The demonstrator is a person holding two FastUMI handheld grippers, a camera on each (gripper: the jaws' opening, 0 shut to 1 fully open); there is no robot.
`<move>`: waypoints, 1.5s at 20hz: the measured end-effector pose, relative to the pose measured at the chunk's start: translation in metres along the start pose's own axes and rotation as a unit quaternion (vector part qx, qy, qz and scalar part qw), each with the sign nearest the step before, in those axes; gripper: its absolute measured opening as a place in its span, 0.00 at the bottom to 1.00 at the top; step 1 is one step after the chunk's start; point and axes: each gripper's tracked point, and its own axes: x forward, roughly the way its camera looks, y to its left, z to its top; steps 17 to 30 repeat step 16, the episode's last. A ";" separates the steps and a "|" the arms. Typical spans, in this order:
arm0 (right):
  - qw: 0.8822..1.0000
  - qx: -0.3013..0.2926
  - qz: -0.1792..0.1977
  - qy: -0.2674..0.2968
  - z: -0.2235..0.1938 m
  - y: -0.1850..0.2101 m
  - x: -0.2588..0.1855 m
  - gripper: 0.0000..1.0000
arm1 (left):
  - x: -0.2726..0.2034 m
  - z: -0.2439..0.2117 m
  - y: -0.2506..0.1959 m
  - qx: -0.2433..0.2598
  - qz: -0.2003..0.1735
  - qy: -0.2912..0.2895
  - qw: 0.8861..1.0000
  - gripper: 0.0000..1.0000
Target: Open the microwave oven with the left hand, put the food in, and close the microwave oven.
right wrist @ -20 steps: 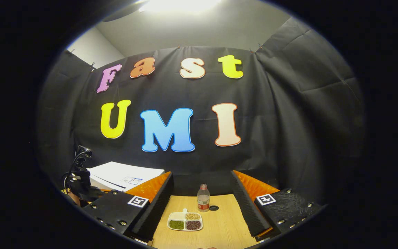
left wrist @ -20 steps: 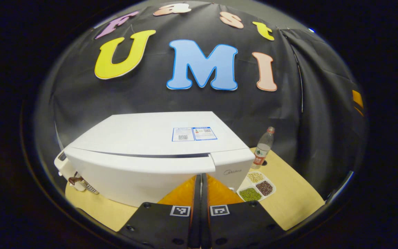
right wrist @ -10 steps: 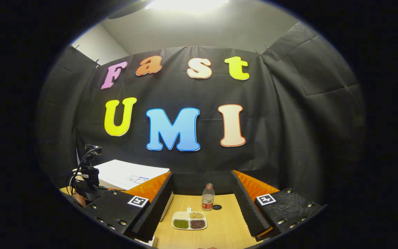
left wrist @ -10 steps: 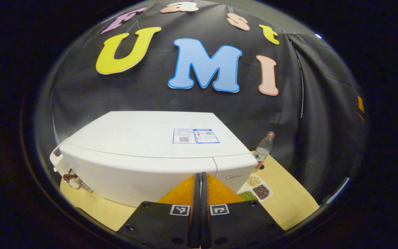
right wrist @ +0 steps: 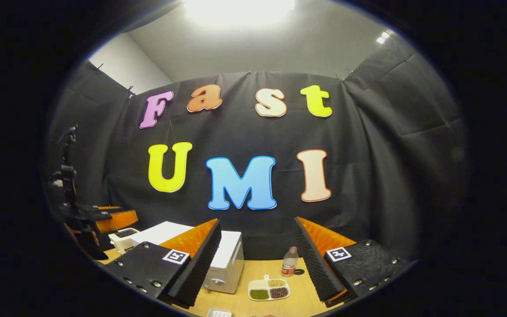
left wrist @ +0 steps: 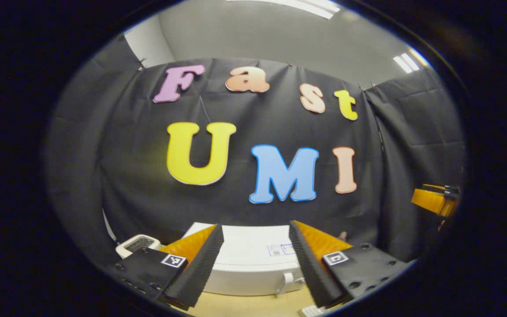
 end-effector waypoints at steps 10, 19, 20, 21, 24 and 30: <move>1.000 -0.007 -0.004 -0.019 0.026 0.076 -0.034 0.98 | -0.087 0.031 0.077 0.013 0.003 -0.018 1.000 0.97; 1.000 -0.008 -0.016 -0.022 0.036 0.095 -0.051 0.97 | -0.106 0.049 0.092 0.004 -0.015 -0.041 0.999 0.97; 1.000 -0.008 -0.016 -0.022 0.036 0.095 -0.051 0.97 | -0.106 0.049 0.092 0.004 -0.015 -0.041 0.999 0.97; 1.000 -0.008 -0.016 -0.022 0.036 0.095 -0.051 0.97 | -0.106 0.049 0.092 0.004 -0.015 -0.041 0.999 0.97; 1.000 -0.008 -0.016 -0.022 0.036 0.095 -0.051 0.97 | -0.106 0.049 0.092 0.004 -0.015 -0.041 0.999 0.97; 1.000 -0.008 -0.016 -0.022 0.036 0.095 -0.051 0.97 | -0.106 0.049 0.092 0.004 -0.015 -0.041 0.999 0.97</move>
